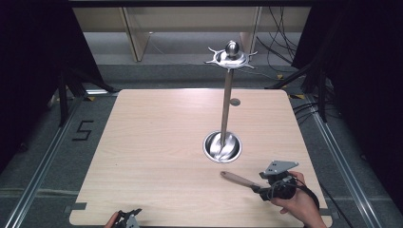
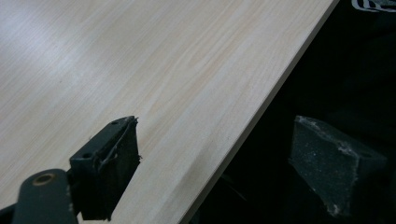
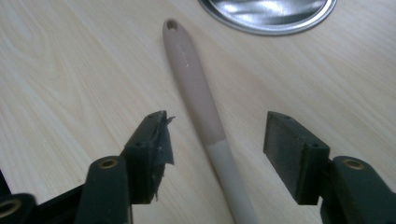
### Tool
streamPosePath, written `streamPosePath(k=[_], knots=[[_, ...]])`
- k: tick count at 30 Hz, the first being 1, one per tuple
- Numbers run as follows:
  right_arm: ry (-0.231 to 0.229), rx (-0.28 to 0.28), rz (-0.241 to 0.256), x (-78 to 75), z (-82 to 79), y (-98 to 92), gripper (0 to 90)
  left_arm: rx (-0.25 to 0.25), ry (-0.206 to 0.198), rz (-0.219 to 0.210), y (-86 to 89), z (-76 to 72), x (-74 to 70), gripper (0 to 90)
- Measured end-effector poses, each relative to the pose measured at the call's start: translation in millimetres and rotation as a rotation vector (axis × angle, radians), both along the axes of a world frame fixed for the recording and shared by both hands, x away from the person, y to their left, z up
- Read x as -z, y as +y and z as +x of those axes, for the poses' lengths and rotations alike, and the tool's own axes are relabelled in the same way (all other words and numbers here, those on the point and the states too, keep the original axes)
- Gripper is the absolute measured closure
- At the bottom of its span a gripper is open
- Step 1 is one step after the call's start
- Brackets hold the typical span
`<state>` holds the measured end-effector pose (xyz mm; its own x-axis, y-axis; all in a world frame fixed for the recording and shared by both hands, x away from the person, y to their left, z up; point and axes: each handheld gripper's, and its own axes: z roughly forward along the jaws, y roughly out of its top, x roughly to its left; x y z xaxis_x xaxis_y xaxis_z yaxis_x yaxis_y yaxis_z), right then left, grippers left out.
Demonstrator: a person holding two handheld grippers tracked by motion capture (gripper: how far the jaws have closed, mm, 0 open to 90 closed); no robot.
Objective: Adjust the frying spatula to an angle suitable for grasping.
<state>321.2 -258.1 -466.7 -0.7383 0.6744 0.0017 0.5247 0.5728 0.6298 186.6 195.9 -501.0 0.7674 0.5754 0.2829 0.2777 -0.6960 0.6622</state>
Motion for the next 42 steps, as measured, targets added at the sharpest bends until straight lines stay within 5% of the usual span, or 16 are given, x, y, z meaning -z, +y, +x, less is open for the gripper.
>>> streamPosePath(k=[7,14,32,35,36,39,42], knots=[[0.063,-0.029,-0.095,2.0,10.7,11.1,49.5,-0.014,-0.018,-0.009,-1.3,-0.3,1.5,15.0],[0.109,-0.032,-0.124,4.6,14.7,17.2,54.9,-0.015,-0.011,-0.015,-1.7,-0.4,1.8,15.0],[0.139,-0.106,-0.239,10.0,24.8,27.6,65.2,-0.01,-0.014,-0.012,-1.6,-0.5,1.5,15.0],[0.147,-0.109,-0.245,10.2,26.9,26.6,67.1,0.035,0.003,-0.002,-1.4,0.4,0.5,15.0],[0.156,-0.109,-0.246,10.4,27.3,26.3,67.6,-0.004,-0.017,-0.014,-3.1,-1.0,2.3,15.0],[0.152,-0.128,-0.263,12.2,29.5,25.7,68.6,-0.008,-0.022,-0.012,-3.0,-1.0,2.1,15.0],[0.156,-0.131,-0.275,13.1,30.1,26.7,69.6,0.03,-0.001,-0.003,-1.1,0.6,0.2,15.0]])
